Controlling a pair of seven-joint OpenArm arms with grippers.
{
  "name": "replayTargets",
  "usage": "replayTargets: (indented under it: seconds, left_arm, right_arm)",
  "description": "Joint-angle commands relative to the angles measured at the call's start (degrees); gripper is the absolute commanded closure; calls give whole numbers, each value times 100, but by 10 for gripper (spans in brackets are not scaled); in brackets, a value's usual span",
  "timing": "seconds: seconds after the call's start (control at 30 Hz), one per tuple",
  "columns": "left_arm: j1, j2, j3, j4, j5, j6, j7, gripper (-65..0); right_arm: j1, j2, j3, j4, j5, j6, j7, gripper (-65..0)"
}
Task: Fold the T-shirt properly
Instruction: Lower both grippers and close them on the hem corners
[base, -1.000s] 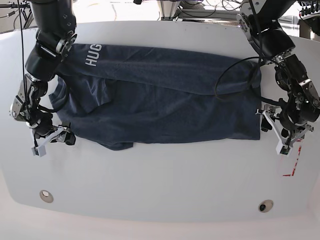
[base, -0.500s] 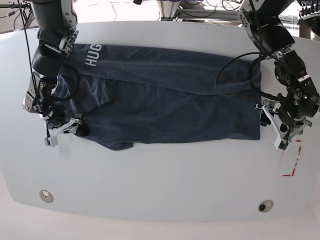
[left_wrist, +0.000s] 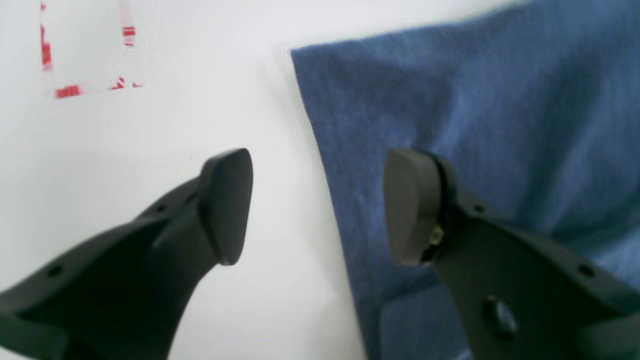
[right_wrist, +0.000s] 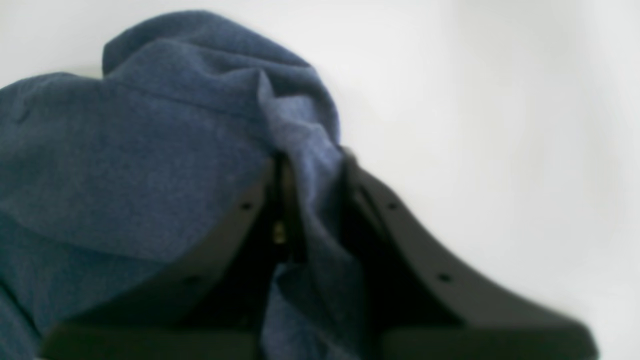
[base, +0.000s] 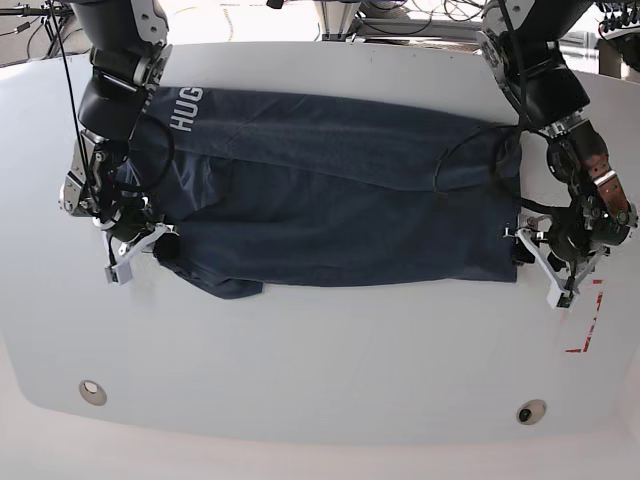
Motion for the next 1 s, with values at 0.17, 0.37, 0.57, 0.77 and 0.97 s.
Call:
replayTargets:
  seconds: [0.17, 0.37, 0.57, 0.77, 0.97]
  left_arm:
    - [-584, -56, 19, -1133, -70, 500, -709, -460]
    - [-831, -38, 19, -1977, -87, 1019, -1245, -496]
    - [-980, -47, 2, -2479, -70, 1045, -1315, -493]
    - [-954, -56, 2, -2505, -61, 1045, -1412, -493]
    - [-901, -153, 19, -2575, -61, 1230, -1447, -496]
  right_arm:
    - [177, 122, 0, 124, 36, 34, 69, -21]
    - [212, 122, -9, 124, 36, 34, 69, -21]
    - [212, 122, -334, 124, 36, 34, 69, -19]
    - [212, 114, -448, 124, 45, 34, 69, -19]
    - [203, 114, -448, 124, 45, 34, 69, -19]
